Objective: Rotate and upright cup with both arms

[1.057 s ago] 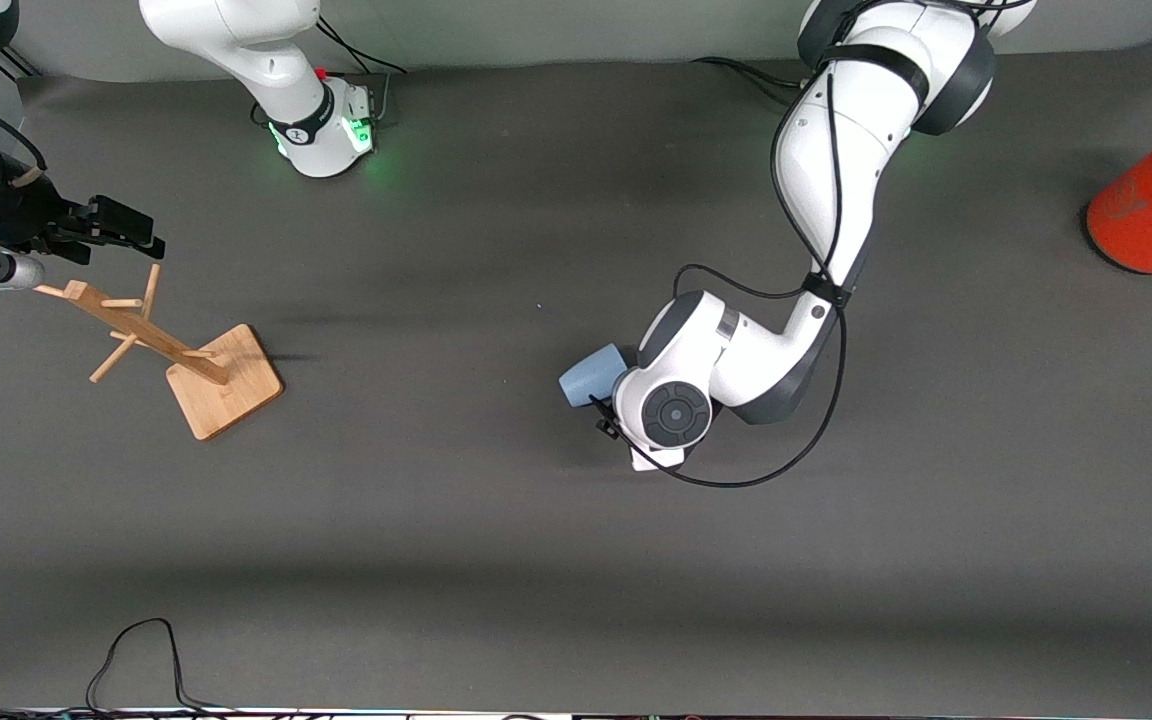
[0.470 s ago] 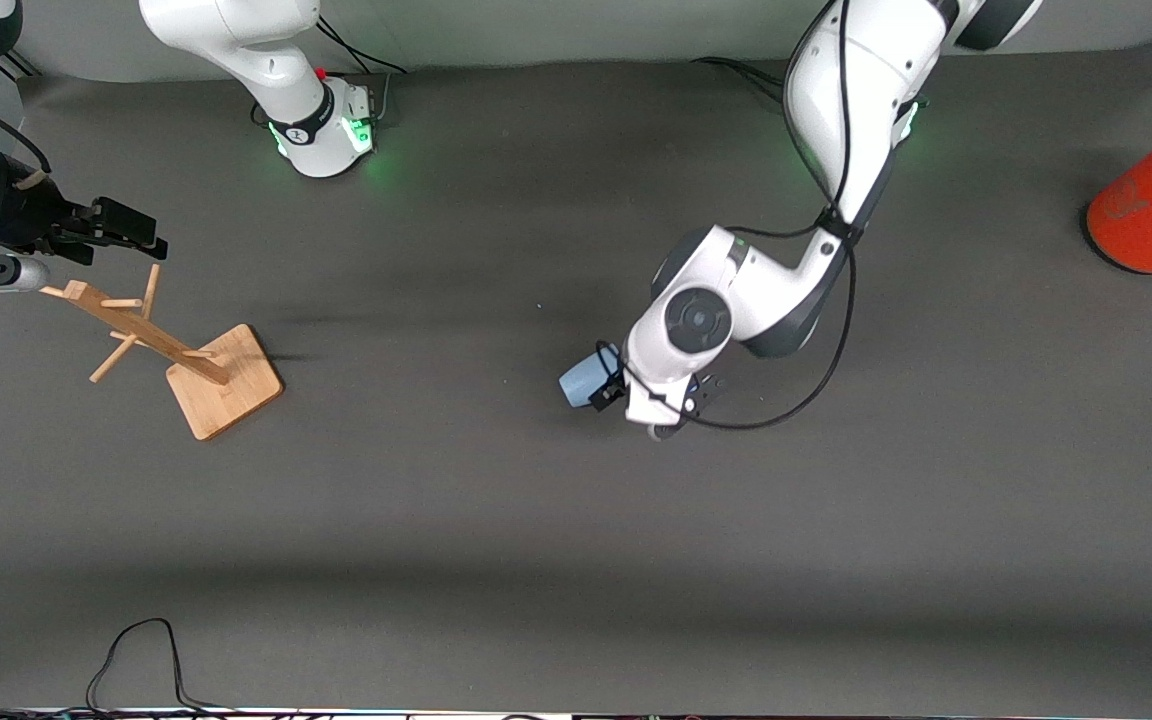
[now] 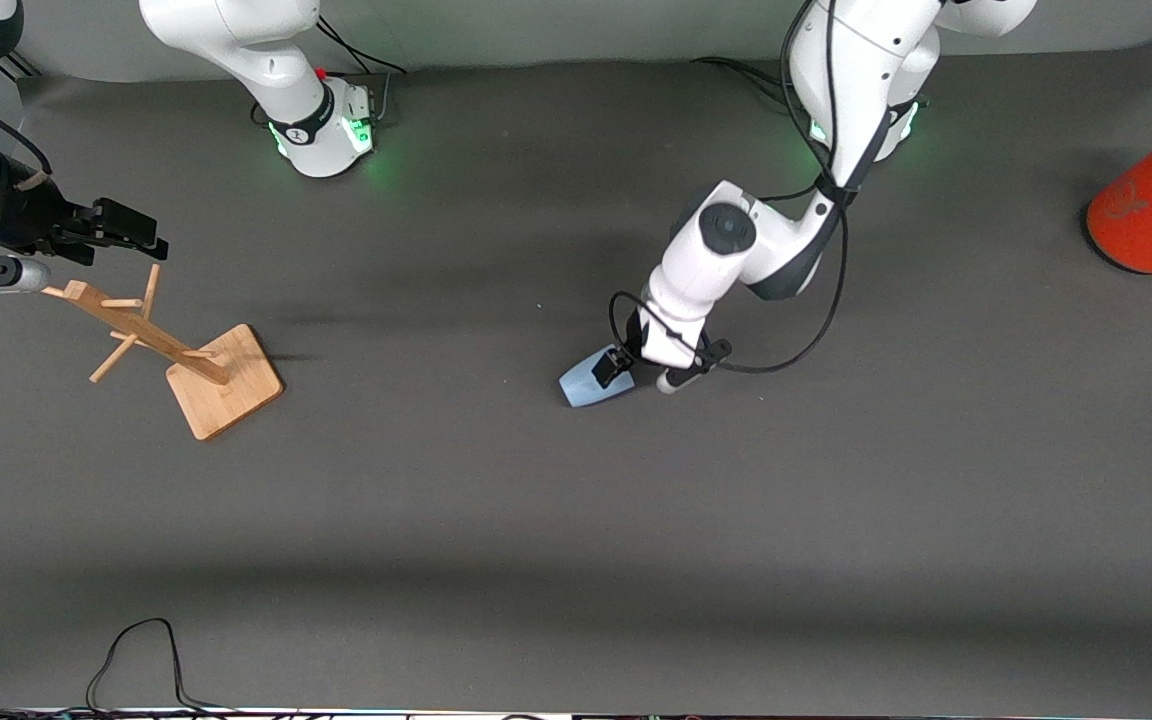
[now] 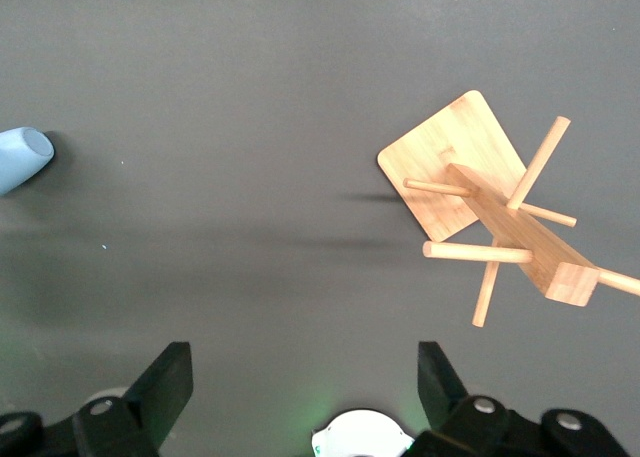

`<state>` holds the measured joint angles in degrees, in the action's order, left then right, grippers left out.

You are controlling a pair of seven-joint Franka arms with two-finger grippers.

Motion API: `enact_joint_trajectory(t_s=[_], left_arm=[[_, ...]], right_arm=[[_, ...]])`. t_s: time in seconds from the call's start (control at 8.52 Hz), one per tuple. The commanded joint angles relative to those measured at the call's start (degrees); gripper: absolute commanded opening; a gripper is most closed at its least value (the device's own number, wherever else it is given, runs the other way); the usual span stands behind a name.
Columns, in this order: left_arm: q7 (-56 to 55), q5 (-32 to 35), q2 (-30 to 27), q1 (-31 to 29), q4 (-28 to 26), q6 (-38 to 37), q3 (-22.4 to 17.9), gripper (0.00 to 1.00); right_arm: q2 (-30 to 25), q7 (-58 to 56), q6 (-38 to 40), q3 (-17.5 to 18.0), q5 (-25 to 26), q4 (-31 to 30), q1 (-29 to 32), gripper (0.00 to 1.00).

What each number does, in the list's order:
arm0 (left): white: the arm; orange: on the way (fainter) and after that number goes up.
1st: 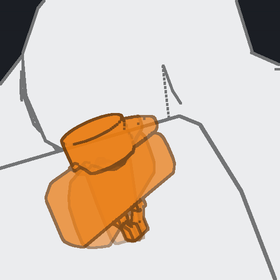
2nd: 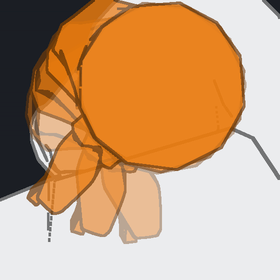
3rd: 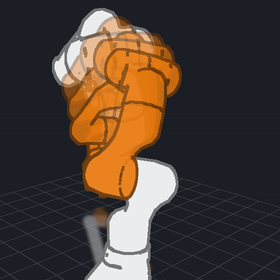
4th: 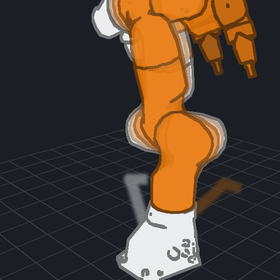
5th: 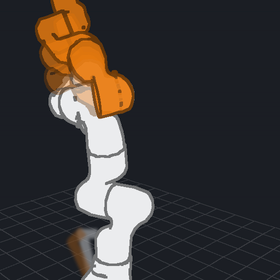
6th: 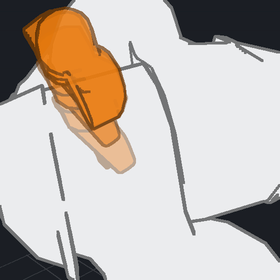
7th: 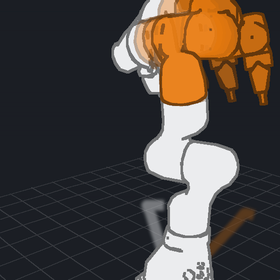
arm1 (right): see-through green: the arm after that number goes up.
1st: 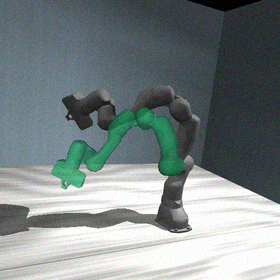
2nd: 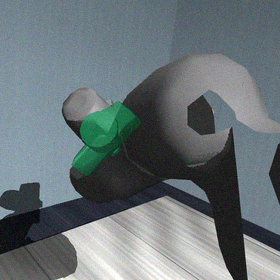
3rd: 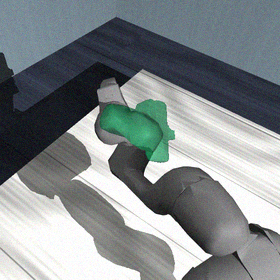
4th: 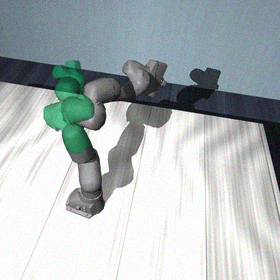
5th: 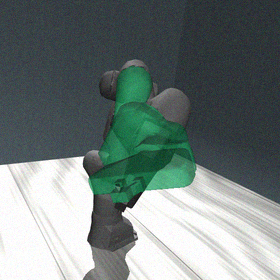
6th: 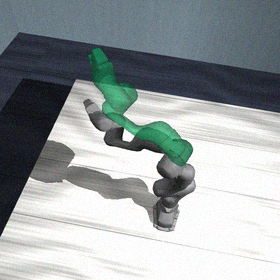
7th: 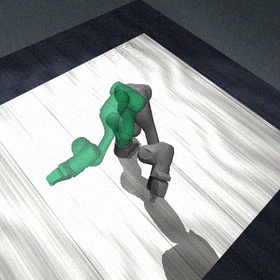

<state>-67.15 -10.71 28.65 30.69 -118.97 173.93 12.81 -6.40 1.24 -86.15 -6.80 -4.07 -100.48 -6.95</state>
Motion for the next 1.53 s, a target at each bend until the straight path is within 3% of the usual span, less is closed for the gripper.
enact_joint_trajectory(t_s=[0.0, 0.12, 0.23, 0.82, 1.06, 1.17, 1.41], left_arm=[[-2.98, -0.10, -1.58, 2.18, -6.60, 12.70, -0.42, 1.00], [-3.77, -0.10, -1.49, 2.36, -6.62, 13.36, -0.42, 0.95], [-3.96, -0.19, -0.70, 2.45, -5.93, 13.80, -0.42, 0.84], [-4.40, -0.46, 3.78, 3.68, -3.81, 19.78, -0.60, 0.82], [-4.40, -0.46, 3.96, 3.59, -3.38, 19.69, -0.60, 0.15], [-4.57, -0.46, 4.14, 3.33, -3.02, 19.08, -0.51, 0.00], [-4.83, -0.54, 2.92, 2.98, -2.41, 16.46, -0.51, 0.00]], right_arm=[[0.33, -0.36, 0.02, 0.13, -0.94, 0.29, 0.36, 1.00], [0.33, -0.36, 0.02, 0.13, -0.94, 0.29, 0.36, 1.00], [0.33, -0.36, 0.02, 0.13, -0.94, 0.29, 0.36, 1.00], [0.60, -0.36, -0.07, 0.13, -0.94, 0.38, 0.27, 1.00], [0.60, -0.36, -0.07, 0.13, -0.94, 0.38, 0.27, 1.00], [0.60, -0.36, -0.07, 0.13, -0.94, 0.38, 0.27, 1.00], [0.60, -0.36, -0.07, 0.13, -0.94, 0.46, 0.27, 1.00]])
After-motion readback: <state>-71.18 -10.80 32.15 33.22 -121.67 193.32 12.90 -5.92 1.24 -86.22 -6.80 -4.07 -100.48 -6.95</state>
